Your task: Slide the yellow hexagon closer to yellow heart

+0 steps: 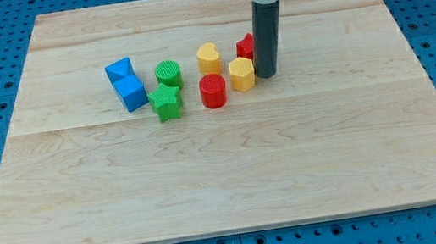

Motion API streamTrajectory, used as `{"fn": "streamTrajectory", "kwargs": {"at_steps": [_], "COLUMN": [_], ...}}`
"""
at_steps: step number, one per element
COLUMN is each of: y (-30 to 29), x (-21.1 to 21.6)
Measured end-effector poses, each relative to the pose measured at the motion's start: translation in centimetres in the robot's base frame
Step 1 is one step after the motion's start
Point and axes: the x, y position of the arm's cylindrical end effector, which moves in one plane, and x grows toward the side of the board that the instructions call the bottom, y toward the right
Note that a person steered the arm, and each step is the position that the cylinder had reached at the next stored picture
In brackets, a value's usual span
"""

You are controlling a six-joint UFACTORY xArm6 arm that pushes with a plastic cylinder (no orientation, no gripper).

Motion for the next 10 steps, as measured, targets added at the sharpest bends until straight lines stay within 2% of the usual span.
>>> {"fn": "streamTrajectory", "kwargs": {"at_steps": [1, 4, 10], "y": [-0.3, 2.3, 0.2], "x": [-1.3, 4.3, 2.2]}}
